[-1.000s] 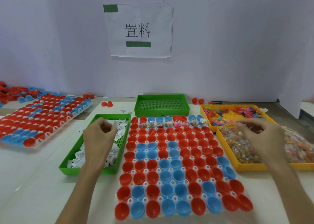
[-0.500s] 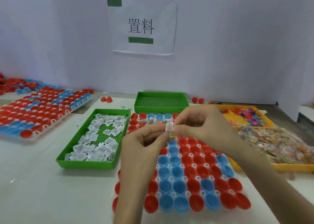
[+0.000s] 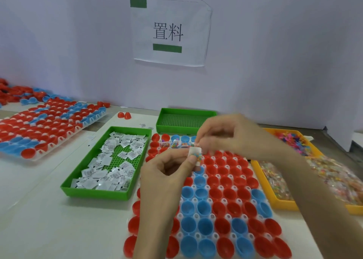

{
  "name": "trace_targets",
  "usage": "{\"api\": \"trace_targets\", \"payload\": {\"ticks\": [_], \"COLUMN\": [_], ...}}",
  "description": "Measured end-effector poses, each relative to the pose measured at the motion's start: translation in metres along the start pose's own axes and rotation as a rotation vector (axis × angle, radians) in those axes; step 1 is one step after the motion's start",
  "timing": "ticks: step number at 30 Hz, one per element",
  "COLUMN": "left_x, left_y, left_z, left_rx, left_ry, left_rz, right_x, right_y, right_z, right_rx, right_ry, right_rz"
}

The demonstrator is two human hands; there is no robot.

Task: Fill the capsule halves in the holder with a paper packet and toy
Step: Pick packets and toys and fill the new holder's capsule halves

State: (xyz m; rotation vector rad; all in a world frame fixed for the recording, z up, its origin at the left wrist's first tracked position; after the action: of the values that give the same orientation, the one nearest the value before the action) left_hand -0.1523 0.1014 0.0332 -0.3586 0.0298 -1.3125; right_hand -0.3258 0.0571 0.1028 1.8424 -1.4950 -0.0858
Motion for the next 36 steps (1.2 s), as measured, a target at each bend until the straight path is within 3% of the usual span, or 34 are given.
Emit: {"api": "trace_targets", "payload": {"ticks": [3, 6, 8, 10, 18, 23, 29, 34, 36], "left_x": [-0.003, -0.009, -0.015, -0.019, -0.028, -0.028, -0.028, -0.029, -0.029], "left_y": [0.009, 0.015, 0.016, 0.014, 0.000, 0.001, 0.000, -0.002, -0.003], "left_z": [-0.004, -0.005, -0.005, -0.003, -0.002, -0.003, -0.001, -0.001, 0.000], "left_rx": [0.009, 0.033, 0.041, 0.041, 0.057, 0.073, 0.064, 0.034, 0.010], "left_ry": [-0.004, -0.018, -0.026, -0.039, -0.050, -0.062, -0.064, -0.046, -0.031], "left_rz": [0.032, 0.036, 0.033, 0.009, -0.074, -0.045, -0.064, -0.075, -0.080], "right_x": [0.004, -0.001, -0.015, -0.031, -0.029, -0.028, -0.028, -0.024, -0.017], "right_y": [0.044, 0.079, 0.084, 0.075, 0.076, 0.077, 0.082, 0.092, 0.092], "right_z": [0.031, 0.099, 0.148, 0.183, 0.203, 0.206, 0.212, 0.187, 0.155], "right_rx": [-0.036, -0.271, -0.507, -0.583, -0.631, -0.625, -0.539, -0.426, -0.215], "right_ry": [-0.054, -0.279, -0.519, -0.677, -0.658, -0.683, -0.680, -0.578, -0.461], "right_rz": [0.252, 0.509, 0.413, 0.270, 0.371, 0.304, 0.358, 0.621, 0.680]}}
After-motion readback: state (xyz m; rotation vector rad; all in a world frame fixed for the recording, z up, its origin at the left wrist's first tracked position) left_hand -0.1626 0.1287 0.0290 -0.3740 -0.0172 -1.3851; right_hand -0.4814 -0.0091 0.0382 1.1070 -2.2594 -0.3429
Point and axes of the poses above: each hand's wrist, its own x-axis towards the middle knuckle, its own y-axis out of the back of the hand, z = x × y, the point moved 2 cm from there along x, towards the middle knuckle, and after that the axes turned 13 degrees about z, right-handed, at the moved point
